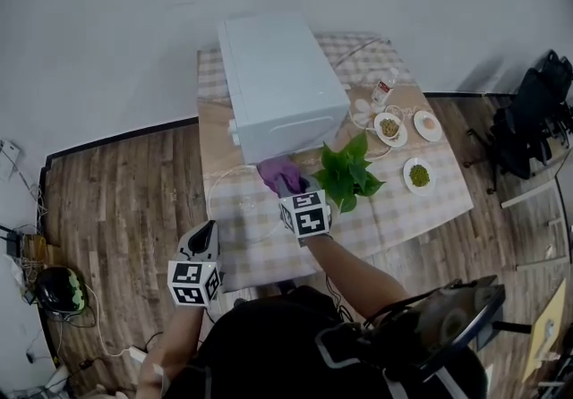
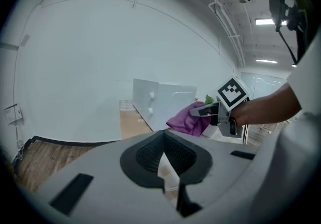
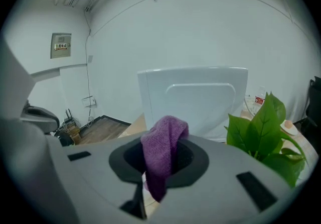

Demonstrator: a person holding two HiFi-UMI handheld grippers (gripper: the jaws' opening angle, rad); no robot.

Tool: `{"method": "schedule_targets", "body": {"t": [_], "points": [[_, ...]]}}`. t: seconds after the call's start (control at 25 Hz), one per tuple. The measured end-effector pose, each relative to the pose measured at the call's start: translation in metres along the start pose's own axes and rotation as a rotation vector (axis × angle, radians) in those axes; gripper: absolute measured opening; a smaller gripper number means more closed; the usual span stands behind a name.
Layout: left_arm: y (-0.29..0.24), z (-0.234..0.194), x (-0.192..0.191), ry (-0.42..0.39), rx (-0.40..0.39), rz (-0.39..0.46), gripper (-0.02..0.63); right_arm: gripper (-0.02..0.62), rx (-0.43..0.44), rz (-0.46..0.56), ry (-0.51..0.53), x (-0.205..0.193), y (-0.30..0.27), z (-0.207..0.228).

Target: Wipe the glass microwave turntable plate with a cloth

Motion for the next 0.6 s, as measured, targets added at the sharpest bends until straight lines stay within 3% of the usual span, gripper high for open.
{"method": "schedule_targets", "body": {"t": [0.4, 0.6], "points": [[0.012, -0.022, 0.038, -0.043, 0.005, 0.081, 0.008, 0.06, 0.075, 0.153, -0.026, 0.052, 0.05, -0.033], [0.018, -0.029, 0.056, -0.044, 0.026, 0.121, 0.008, 0.06, 0.099, 0.177, -0.034, 0.068, 0.065, -0.047]]}}
Point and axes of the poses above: the fingertips, and each gripper's own axes: y backward along the fingers, z to its right, x out of its top, the point moved 2 cm from there along y, backward along the fingers, and after that the axes turned 1 degree about y, right-handed, at the moved point
